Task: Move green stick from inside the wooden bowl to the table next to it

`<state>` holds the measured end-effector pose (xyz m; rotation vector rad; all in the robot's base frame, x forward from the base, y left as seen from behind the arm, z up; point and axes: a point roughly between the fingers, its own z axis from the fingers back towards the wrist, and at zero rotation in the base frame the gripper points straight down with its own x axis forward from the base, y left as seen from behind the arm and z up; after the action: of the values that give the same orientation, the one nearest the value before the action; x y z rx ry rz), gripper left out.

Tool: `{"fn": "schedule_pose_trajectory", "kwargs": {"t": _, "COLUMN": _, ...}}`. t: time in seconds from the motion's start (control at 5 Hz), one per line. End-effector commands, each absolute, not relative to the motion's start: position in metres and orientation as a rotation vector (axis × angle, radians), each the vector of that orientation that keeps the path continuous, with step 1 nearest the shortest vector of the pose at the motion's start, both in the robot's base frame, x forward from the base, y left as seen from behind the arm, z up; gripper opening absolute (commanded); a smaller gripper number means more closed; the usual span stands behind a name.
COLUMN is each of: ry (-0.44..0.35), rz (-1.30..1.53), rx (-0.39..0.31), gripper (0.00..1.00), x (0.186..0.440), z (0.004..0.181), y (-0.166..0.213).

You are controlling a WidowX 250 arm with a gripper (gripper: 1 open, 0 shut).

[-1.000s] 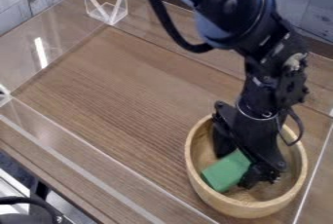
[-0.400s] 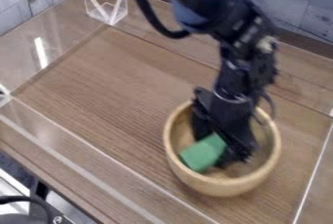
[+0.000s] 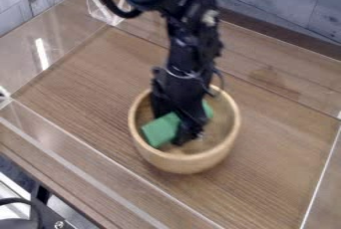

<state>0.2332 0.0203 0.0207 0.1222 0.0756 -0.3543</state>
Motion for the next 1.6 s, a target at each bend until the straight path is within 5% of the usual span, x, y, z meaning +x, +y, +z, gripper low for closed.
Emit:
{"fn": "schedule_pose_trajectory", "kwargs": {"t": 0.0, "ry": 0.081, "rz": -0.344, "rx": 0.133, "gripper": 1.00, "x": 0.232, "z": 0.022, "y": 0.053}}
{"fn": "schedule_pose_trajectory", "kwargs": {"t": 0.2, "ry": 0.083, "rz": -0.336, "rx": 0.130, "gripper": 1.00, "x": 0.231, "z": 0.023, "y": 0.074}}
{"fn": "schedule_pose_trajectory", "kwargs": {"t": 0.4, "ry": 0.078, "rz": -0.341, "rx": 0.120, "gripper": 1.00, "x": 0.232, "z": 0.024, "y": 0.053}}
{"fn": "schedule_pose_trajectory", "kwargs": {"t": 0.6, "ry": 0.073, "rz": -0.332, "rx": 0.114, "gripper": 0.00, "x": 0.232, "z": 0.024, "y": 0.052}}
{"fn": "schedule_pose_trajectory", "kwargs": {"t": 1.4, "ry": 0.031, "rz": -0.267, "rx": 0.076, "gripper": 0.00, "x": 0.237, "z": 0.048, "y": 0.048}}
